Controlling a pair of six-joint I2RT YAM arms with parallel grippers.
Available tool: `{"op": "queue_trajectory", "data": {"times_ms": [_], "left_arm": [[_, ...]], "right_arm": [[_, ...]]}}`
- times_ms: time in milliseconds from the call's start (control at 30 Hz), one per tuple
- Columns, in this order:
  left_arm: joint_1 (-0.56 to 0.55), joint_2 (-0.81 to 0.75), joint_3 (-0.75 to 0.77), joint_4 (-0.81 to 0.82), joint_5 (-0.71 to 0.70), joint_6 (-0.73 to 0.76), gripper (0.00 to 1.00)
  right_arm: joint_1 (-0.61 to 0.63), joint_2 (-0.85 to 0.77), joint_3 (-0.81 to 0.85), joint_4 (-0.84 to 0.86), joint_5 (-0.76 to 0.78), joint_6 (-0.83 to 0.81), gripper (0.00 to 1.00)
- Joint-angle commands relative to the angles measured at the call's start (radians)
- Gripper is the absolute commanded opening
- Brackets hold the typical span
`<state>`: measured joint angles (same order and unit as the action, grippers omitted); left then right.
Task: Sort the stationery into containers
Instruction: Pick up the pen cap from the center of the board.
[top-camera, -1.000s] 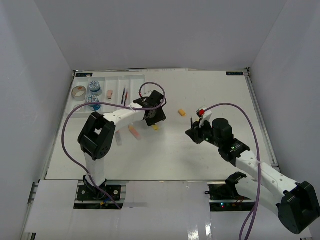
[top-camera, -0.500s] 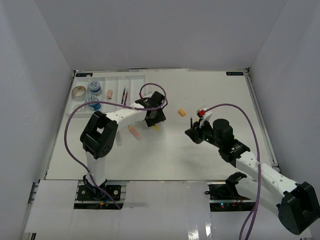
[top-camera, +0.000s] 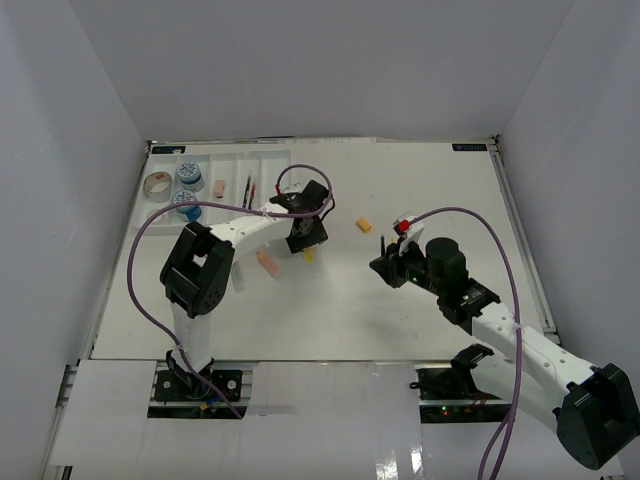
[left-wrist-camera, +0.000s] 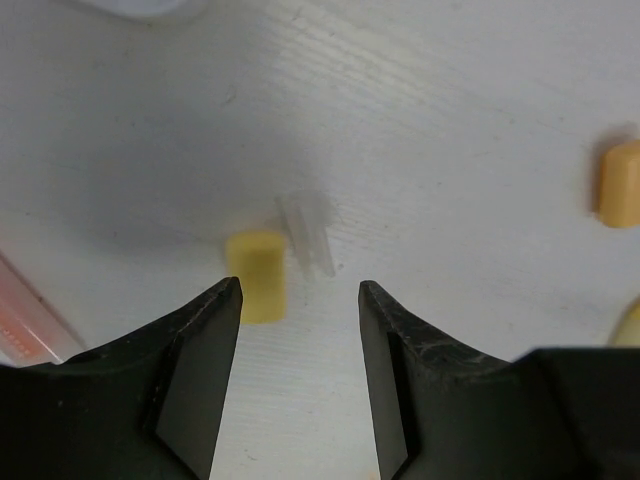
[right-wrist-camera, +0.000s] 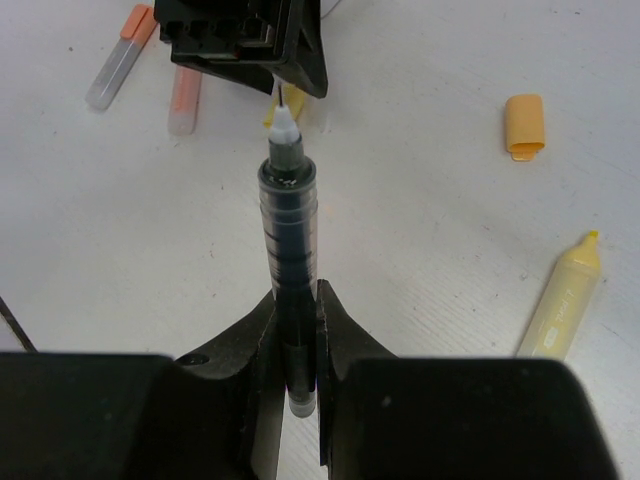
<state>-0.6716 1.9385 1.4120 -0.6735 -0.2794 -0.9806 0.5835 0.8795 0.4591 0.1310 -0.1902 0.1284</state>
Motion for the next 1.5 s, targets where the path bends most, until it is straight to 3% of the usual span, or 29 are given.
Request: {"op": "queue_trajectory", "data": {"times_ms": [0,1133,1467], "left_arm": [[0.000,-0.043,0.093,-0.001,0.006,0.014,0.61],[0.004,0.126,0.123,-0.046,-0.001,-0.044,0.60],[0.007,0.145,0.117,-0.054,-0.012,-0.041,0.50]], "right_arm": [[-0.004,-0.007,-0.011,0.050,-0.011,0.002,0.08],[-0.004,-0.002,-0.019,0.059,-0.017,0.004,0.08],[-0.002,0.001,-0.020,0.061,-0.018,0.002,0.08]]}}
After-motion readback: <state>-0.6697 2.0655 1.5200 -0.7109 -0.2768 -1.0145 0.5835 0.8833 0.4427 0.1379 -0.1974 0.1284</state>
